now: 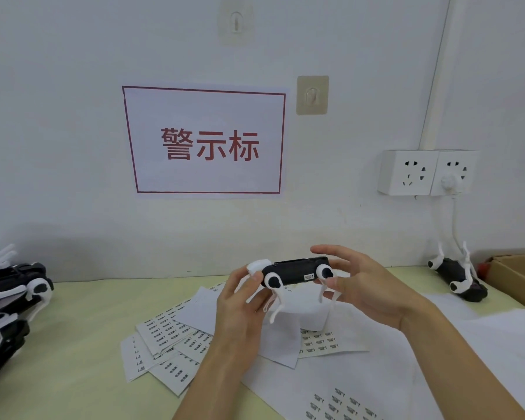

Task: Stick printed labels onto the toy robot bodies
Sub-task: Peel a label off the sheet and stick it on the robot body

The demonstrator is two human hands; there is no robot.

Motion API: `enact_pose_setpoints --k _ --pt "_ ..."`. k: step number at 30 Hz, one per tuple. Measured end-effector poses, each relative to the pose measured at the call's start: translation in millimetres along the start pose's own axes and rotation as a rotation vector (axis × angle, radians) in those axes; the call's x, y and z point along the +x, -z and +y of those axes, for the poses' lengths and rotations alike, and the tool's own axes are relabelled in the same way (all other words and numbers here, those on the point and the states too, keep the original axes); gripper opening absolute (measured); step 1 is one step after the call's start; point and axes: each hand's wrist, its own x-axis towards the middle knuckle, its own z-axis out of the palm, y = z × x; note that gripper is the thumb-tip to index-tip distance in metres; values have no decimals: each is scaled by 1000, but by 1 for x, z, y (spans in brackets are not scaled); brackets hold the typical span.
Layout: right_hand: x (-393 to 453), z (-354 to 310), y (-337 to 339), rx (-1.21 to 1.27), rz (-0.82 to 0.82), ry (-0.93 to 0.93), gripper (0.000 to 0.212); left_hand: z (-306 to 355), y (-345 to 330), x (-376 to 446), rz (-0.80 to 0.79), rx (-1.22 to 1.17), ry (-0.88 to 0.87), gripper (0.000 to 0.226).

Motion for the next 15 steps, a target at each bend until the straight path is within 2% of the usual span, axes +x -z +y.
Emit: enact_pose_setpoints --k 3,8,15 --pt "-1 1 4 30 -14 13 57 -1 0 0 -39 28 5 50" --pt "-2 5 10 69 -35 19 67 -2 0 0 -125 38 -15 35" --pt "-3 6 13 64 -43 44 67 -2 2 2 -130 70 -12 35"
